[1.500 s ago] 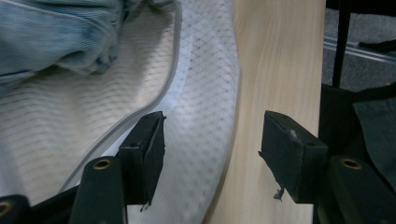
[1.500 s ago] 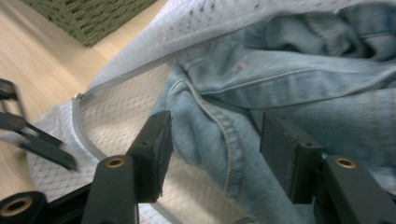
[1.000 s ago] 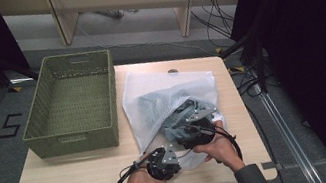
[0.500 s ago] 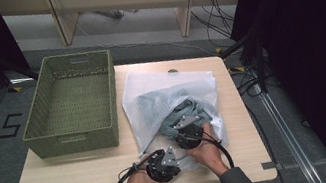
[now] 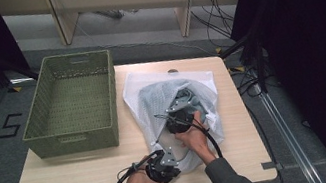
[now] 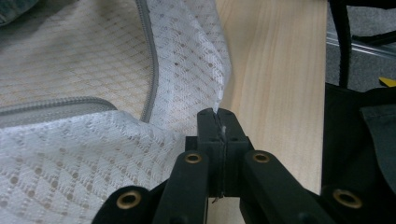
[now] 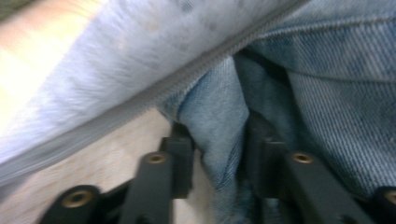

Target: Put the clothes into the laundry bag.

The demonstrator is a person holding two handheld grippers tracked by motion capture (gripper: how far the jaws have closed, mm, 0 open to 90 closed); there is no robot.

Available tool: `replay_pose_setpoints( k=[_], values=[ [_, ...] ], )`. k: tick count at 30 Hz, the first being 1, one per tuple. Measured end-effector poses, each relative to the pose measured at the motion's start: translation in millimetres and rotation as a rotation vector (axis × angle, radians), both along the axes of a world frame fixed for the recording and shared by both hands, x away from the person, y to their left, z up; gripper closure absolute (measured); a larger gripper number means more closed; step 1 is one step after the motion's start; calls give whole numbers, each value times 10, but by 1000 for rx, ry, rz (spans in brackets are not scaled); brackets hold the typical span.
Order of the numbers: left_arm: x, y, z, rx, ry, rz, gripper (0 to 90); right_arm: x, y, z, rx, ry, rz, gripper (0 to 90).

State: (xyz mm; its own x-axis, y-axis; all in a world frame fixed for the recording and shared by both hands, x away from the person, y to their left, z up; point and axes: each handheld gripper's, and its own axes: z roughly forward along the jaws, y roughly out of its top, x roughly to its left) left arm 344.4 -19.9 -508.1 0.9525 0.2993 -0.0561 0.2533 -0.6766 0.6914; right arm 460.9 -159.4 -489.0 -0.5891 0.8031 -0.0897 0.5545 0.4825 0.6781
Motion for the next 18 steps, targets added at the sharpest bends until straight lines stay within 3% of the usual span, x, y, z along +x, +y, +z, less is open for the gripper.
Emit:
replay_pose_setpoints(
  k=[2, 3, 6, 7, 8, 9, 12, 13, 14, 15, 16, 17, 18],
  values=[
    [-5, -1, 0, 1, 5, 2, 888, -14, -23, 32, 27, 18, 6, 611],
    [-14, -3, -3, -4, 11, 9, 887, -47, -76, 96, 84, 33, 23, 572],
    [1, 5, 6, 5, 18, -4, 886, -120, -166, 246, 109, 42, 45, 551],
    [2, 17, 14, 16, 28, -4, 885, -181, -288, 409, 168, -5, 57, 530],
    [-2, 20, 18, 16, 36, -9, 884, -208, -362, 498, 189, -29, 43, 525],
    [0, 27, 28, 23, 35, -19, 880, -246, -423, 590, 222, -25, 12, 523],
    [-9, 42, 56, 51, 58, -17, 815, -277, -646, 696, 216, -49, -26, 511],
    [-15, 43, 65, 63, 41, -23, 815, -277, -646, 696, 216, -49, -26, 511],
    [-28, 22, 87, 75, 3, -27, 743, -292, -760, 673, 173, -28, -61, 500],
    [-28, 22, 87, 75, 3, -27, 711, -292, -760, 673, 173, -28, -61, 500],
    [-21, -40, 114, 37, -33, -27, 669, -293, -838, 592, 151, -5, -77, 481],
    [-21, -40, 114, 37, -33, -27, 619, -293, -838, 592, 151, -5, -77, 481],
    [-10, -85, 126, 13, -45, -20, 619, -301, -862, 566, 136, 34, -87, 473]
  ],
)
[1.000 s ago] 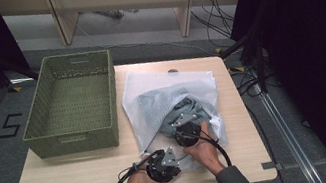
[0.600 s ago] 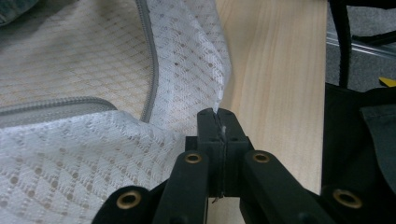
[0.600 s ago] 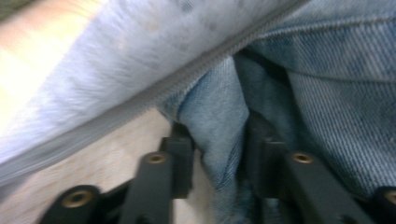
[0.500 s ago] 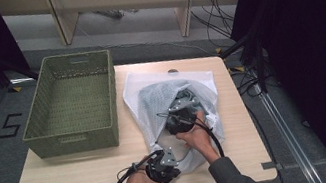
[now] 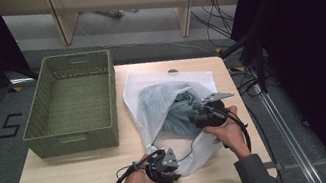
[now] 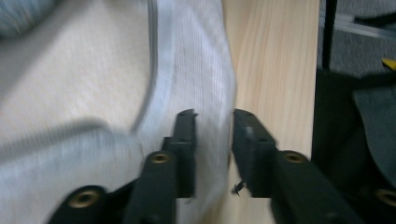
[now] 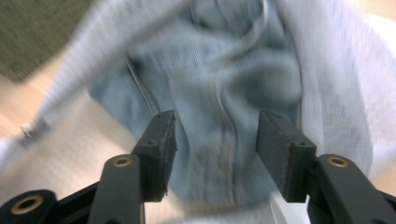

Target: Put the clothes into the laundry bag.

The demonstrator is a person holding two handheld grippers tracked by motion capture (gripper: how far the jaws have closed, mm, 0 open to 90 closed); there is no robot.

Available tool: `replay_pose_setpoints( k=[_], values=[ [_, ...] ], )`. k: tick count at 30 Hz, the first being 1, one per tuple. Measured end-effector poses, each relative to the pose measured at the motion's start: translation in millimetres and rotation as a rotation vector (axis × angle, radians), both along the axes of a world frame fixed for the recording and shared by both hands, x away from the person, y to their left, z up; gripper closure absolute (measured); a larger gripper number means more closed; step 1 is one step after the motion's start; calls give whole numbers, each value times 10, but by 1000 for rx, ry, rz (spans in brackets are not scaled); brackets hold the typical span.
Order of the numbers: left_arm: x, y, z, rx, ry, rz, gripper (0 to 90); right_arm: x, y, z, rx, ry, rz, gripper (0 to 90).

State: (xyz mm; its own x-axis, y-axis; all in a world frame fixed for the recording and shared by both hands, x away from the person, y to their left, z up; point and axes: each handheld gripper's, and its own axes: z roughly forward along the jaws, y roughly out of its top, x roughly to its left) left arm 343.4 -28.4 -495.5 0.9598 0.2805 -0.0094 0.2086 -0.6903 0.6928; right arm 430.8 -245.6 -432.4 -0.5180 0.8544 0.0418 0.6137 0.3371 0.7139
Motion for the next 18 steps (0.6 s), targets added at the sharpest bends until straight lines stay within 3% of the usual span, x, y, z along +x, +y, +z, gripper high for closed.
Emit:
replay_pose_setpoints(
  k=[1, 2, 3, 4, 5, 6, 9, 10, 11, 12, 13, 15, 16, 17, 18],
  values=[
    [14, -112, 5, -45, -4, 17, 537, -6, -5, -63, -3, 44, -2, 459],
    [14, -112, 5, -45, -4, 17, 505, 22, -12, -123, -14, 26, 32, 455],
    [21, -175, -7, -62, 0, 14, 505, 22, -12, -123, -14, 26, 32, 455],
    [31, -295, -58, -57, 4, 9, 470, 14, 35, -198, -12, 57, 19, 454],
    [31, -295, -58, -57, 4, 9, 465, 14, 35, -198, -12, 57, 19, 454],
    [37, -372, -125, -25, -14, 8, 473, -2, 93, -262, -18, 114, 14, 467],
    [39, -391, -154, -34, -17, 11, 644, -6, 125, -326, -42, 127, 17, 525],
    [42, -386, -140, -22, -5, 4, 713, -2, 138, -370, -81, 147, 26, 603],
    [42, -386, -140, -22, -5, 4, 759, -2, 138, -370, -81, 147, 26, 603],
    [25, -382, -139, -22, 8, 15, 797, 11, 135, -419, -105, 118, 30, 701],
    [24, -377, -138, -22, 11, 16, 823, 20, 143, -428, -113, 111, 22, 735],
    [23, -369, -140, -22, 18, 18, 841, 31, 142, -434, -138, 95, 32, 746],
    [29, -351, -141, -33, 35, 27, 861, 53, 182, -444, -147, 68, -3, 764],
    [29, -351, -141, -33, 35, 27, 872, 53, 182, -444, -147, 68, -3, 764],
    [37, -340, -141, -35, 57, 25, 875, 110, 217, -449, -180, 41, -43, 772]
  ],
)
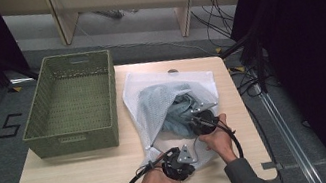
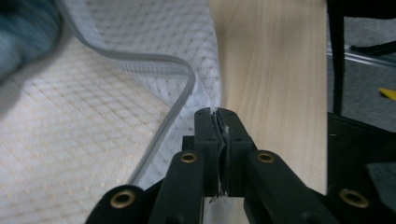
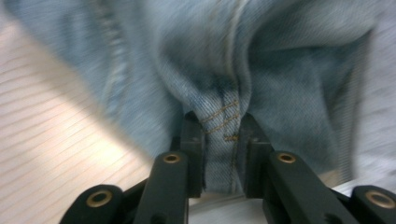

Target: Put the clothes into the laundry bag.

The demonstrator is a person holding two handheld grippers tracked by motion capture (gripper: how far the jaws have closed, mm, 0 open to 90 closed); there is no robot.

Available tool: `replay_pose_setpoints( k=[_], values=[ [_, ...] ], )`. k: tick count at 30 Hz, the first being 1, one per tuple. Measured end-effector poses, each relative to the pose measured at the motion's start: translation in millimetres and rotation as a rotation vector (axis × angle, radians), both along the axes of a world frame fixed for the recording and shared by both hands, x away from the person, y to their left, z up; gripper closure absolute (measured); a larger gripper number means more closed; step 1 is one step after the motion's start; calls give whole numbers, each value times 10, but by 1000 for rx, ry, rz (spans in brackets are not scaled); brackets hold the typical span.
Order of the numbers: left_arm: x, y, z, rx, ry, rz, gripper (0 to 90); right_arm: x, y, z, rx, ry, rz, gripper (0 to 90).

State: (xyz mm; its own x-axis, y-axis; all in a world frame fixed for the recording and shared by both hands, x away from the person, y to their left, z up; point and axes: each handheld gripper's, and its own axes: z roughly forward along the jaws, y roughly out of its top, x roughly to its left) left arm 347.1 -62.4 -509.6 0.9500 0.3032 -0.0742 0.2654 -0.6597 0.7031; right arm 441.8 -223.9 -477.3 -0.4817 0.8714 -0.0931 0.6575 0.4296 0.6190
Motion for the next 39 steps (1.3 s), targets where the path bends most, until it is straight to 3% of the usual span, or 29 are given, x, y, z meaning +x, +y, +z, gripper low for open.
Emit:
replay_pose_setpoints(
  k=[4, 5, 7, 8, 9, 10, 14, 17, 18, 19, 20, 23, 24, 25, 26, 27, 28, 29, 30, 34, 35, 39],
  values=[
    [-26, 13, -7, -7, -5, 2, 880, 111, 45, -12, -16, -28, -43, 777],
    [-23, 12, -2, 0, -19, -9, 880, 197, 36, -26, -31, -67, -54, 778],
    [-21, 14, -3, 2, -13, -5, 880, 291, 2, -22, -25, -91, -72, 779],
    [-20, 13, -3, 2, -11, -4, 880, 324, -11, -15, 5, -90, -108, 778],
    [-20, 13, -3, 2, -11, -4, 880, 324, -11, -15, 5, -90, -108, 778],
    [-21, 14, -3, 3, -12, -5, 880, 397, -73, -54, -3, -120, -97, 777],
    [-30, 12, -3, 0, -19, -6, 879, 364, -78, -62, 34, -52, -97, 757],
    [-21, 15, -2, 2, -11, -6, 874, 338, -108, -52, 45, -44, -88, 721],
    [-21, 12, -2, -5, 0, -5, 868, 316, -109, -23, 73, -25, -96, 697],
    [-22, 12, -2, -6, 4, -6, 849, 301, -129, -9, 80, -53, -66, 668],
    [-36, 13, 2, -9, 6, -19, 797, 243, -142, 68, 137, -44, -40, 604],
    [-54, 18, 19, -10, 10, -27, 679, 168, -151, 195, 144, -48, 5, 550],
    [-60, 31, 41, -14, 13, -32, 648, 97, -162, 346, 192, -64, 18, 500],
    [-77, 41, 62, -38, 29, -23, 648, 97, -162, 346, 192, -64, 18, 500],
    [-99, 91, 129, -57, 32, -15, 581, 47, -191, 485, 231, -121, 51, 456],
    [-99, 91, 129, -57, 32, -15, 546, 47, -191, 485, 231, -121, 51, 456],
    [-117, 156, 207, -66, 38, -16, 518, -8, -204, 604, 265, -149, 32, 408],
    [-117, 156, 207, -66, 38, -16, 497, -8, -204, 604, 265, -149, 32, 408],
    [-133, 231, 276, -73, 34, -7, 478, -6, -252, 685, 254, -194, 47, 376],
    [-160, 389, 371, -75, 28, 24, 420, 42, -318, 699, 239, -269, 6, 361],
    [-161, 437, 395, -68, 27, 22, 415, 44, -335, 706, 230, -225, 11, 390],
    [-162, 594, 457, -50, 18, 37, 386, 110, -368, 655, 199, -231, 14, 474]
  ],
)
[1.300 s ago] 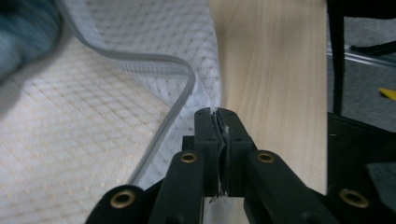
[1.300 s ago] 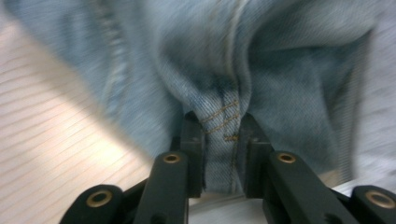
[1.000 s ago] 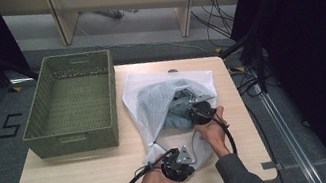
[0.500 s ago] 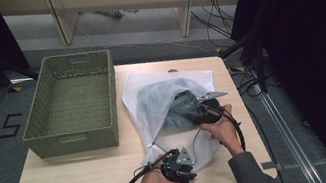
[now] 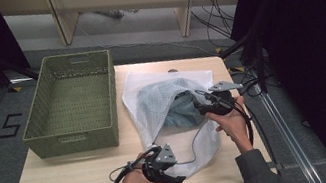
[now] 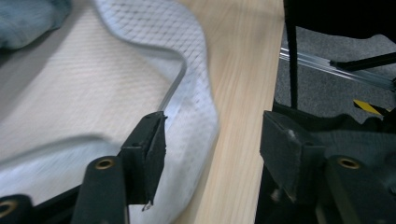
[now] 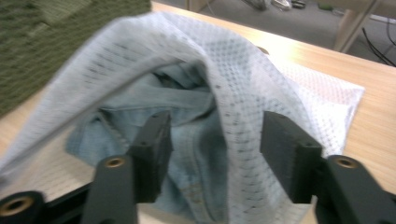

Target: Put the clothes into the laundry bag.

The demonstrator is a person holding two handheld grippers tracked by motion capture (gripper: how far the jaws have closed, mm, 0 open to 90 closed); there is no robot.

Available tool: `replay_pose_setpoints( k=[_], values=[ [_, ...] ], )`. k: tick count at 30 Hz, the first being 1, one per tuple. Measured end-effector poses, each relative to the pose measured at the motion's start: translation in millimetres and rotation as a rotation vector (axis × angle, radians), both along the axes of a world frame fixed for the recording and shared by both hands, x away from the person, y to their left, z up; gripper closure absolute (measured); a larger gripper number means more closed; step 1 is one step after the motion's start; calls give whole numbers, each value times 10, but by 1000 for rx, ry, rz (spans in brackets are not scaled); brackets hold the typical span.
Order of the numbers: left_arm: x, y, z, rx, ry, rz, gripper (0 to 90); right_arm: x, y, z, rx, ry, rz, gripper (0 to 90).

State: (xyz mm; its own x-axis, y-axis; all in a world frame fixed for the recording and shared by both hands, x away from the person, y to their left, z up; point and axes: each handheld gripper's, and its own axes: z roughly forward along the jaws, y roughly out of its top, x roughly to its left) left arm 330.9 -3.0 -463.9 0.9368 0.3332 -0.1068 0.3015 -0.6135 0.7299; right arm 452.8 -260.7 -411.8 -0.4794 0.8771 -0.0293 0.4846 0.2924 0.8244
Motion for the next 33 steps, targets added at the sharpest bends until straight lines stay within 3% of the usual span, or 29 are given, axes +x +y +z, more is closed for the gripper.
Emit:
replay_pose_setpoints(
  k=[2, 3, 4, 5, 6, 8, 9, 10, 11, 12, 14, 15, 16, 17, 18, 21, 25, 30, 31, 32, 33],
  values=[
    [-5, 164, 54, -4, 6, 35, 365, 74, 13, -30, -5, -34, -14, 555],
    [-5, 164, 54, -4, 6, 35, 360, 100, 38, -44, 5, -53, -29, 583],
    [-3, 221, 72, -4, 2, 43, 360, 100, 38, -44, 5, -53, -29, 583],
    [5, 347, 106, 8, -15, 53, 352, 170, 49, -34, -33, -37, -6, 649],
    [5, 347, 106, 8, -15, 53, 347, 170, 49, -34, -33, -37, -6, 649],
    [-4, 516, 123, -3, 1, 103, 339, 261, 104, -68, -52, -61, -2, 766],
    [-4, 516, 123, -3, 1, 103, 337, 261, 104, -68, -52, -61, -2, 766],
    [4, 580, 131, 12, -4, 109, 337, 270, 110, -66, -66, -43, 7, 810],
    [5, 629, 132, 4, -4, 122, 334, 271, 132, -81, -79, -61, 7, 881],
    [12, 676, 135, 2, -7, 129, 333, 260, 126, -65, -95, -59, 16, 893],
    [19, 773, 145, 8, -5, 154, 333, 233, 138, -43, -74, -52, -1, 898],
    [43, 856, 160, 10, -18, 163, 333, 196, 131, 1, -86, -84, 9, 900],
    [43, 856, 160, 10, -18, 163, 333, 196, 131, 1, -86, -84, 9, 900],
    [51, 918, 170, 10, -17, 189, 333, 119, 132, 73, -91, -103, 25, 900],
    [51, 918, 170, 10, -17, 189, 332, 119, 132, 73, -91, -103, 25, 900],
    [72, 985, 172, 11, -24, 213, 328, -110, 139, 230, -92, -126, 68, 900],
    [110, 1041, 166, 19, -27, 235, 325, -381, 140, 297, -95, -112, 103, 900],
    [139, 1073, 156, 14, -19, 253, 319, -596, 60, 233, -117, -74, 124, 900],
    [151, 1080, 159, 22, -31, 243, 319, -629, 22, 195, -130, -65, 136, 900],
    [146, 1072, 154, 26, -23, 256, 319, -707, 10, 39, -149, -16, 145, 900],
    [146, 1072, 154, 26, -23, 256, 319, -707, 10, 39, -149, -16, 145, 900]
  ],
)
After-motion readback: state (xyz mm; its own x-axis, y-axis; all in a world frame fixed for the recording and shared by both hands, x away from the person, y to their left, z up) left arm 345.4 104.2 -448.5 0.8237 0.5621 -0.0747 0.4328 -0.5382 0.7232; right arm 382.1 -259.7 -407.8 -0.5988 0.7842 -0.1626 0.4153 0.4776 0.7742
